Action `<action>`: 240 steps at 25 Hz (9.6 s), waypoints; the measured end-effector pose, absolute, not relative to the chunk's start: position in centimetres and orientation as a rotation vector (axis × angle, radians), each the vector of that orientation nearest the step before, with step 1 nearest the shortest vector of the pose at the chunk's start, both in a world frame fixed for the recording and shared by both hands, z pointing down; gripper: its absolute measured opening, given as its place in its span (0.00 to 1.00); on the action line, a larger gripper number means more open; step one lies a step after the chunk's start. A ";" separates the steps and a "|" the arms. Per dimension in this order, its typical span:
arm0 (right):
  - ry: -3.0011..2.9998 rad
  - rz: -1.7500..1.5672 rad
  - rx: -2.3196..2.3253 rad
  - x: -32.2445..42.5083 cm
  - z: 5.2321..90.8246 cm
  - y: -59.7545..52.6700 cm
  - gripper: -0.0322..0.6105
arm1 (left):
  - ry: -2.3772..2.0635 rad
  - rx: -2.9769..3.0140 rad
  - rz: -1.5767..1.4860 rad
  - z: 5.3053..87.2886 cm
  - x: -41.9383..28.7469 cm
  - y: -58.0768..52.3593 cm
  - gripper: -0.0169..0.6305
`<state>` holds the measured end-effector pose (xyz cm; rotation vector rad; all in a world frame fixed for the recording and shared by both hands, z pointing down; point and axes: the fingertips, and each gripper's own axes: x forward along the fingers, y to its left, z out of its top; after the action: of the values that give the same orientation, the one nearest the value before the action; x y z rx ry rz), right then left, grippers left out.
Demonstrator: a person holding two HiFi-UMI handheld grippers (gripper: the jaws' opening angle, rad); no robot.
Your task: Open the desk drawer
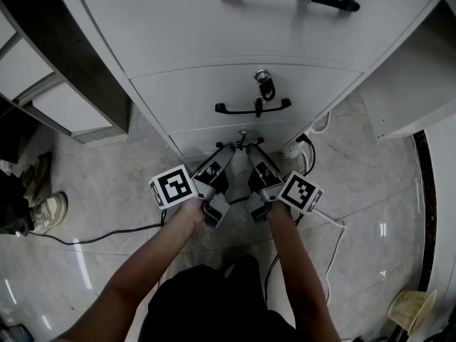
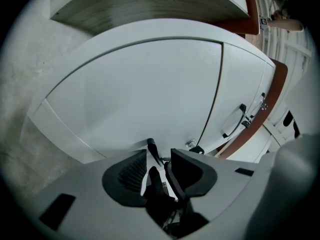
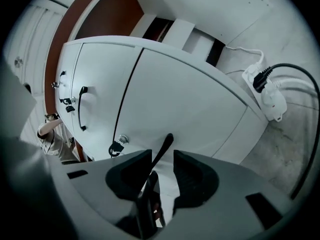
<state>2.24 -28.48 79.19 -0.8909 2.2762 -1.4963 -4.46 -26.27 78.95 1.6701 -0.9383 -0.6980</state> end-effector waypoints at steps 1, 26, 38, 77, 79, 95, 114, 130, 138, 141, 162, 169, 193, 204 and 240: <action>2.250 -1.514 -0.894 2.2 79.4 -28.6 0.24 | -0.936 1.641 -0.712 79.1 -4.5 -26.4 0.24; 2.270 -1.464 -0.927 1.6 79.1 -29.3 0.18 | -1.031 1.780 -0.603 79.5 -4.7 -26.7 0.14; 2.295 -1.443 -0.927 2.0 79.1 -28.2 0.18 | -1.035 1.817 -0.576 79.4 -4.2 -25.6 0.14; 2.317 -1.322 -0.896 4.8 78.5 -20.8 0.18 | -1.020 1.967 -0.466 79.2 -1.0 -18.0 0.14; 2.313 -1.328 -0.903 4.9 78.6 -20.7 0.18 | -1.020 1.969 -0.459 79.3 -0.9 -17.9 0.14; 2.341 -1.283 -0.911 5.7 78.5 -18.8 0.18 | -0.989 1.996 -0.435 80.0 0.2 -15.6 0.14; 2.357 -1.235 -0.900 6.1 80.2 -17.3 0.19 | -1.024 2.005 -0.374 82.3 1.2 -14.0 0.14; 2.358 -1.217 -0.906 6.2 80.3 -16.8 0.19 | -1.022 2.015 -0.387 82.4 1.2 -13.5 0.14; 2.368 -1.209 -0.918 6.4 80.6 -16.7 0.20 | -0.981 2.024 -0.323 83.9 1.3 -11.7 0.14; 2.374 -1.182 -0.910 6.3 80.2 -16.8 0.20 | -0.970 2.022 -0.312 84.4 1.1 -11.1 0.14; 2.357 -1.213 -0.936 7.0 80.9 -15.5 0.20 | -0.786 2.247 -0.224 78.9 1.8 -6.5 0.14; 2.453 -1.203 -1.017 7.7 82.0 -14.4 0.22 | -0.719 2.308 -0.133 78.2 1.5 -4.5 0.14; 2.972 -0.592 -0.790 5.0 65.4 -12.7 0.08 | -0.588 2.560 -0.036 64.9 2.5 -9.1 0.08; 2.953 -0.348 -1.048 5.7 56.1 -16.7 0.08 | -0.764 2.607 -0.007 58.0 3.2 -13.9 0.08; 2.699 -0.167 -1.426 12.1 52.6 -18.6 0.08 | -1.003 2.570 0.008 56.6 3.4 -17.1 0.08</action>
<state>12.07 -18.63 52.59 -1.4258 2.6986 -0.1669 3.42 -17.11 56.57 2.5702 -1.0029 0.0085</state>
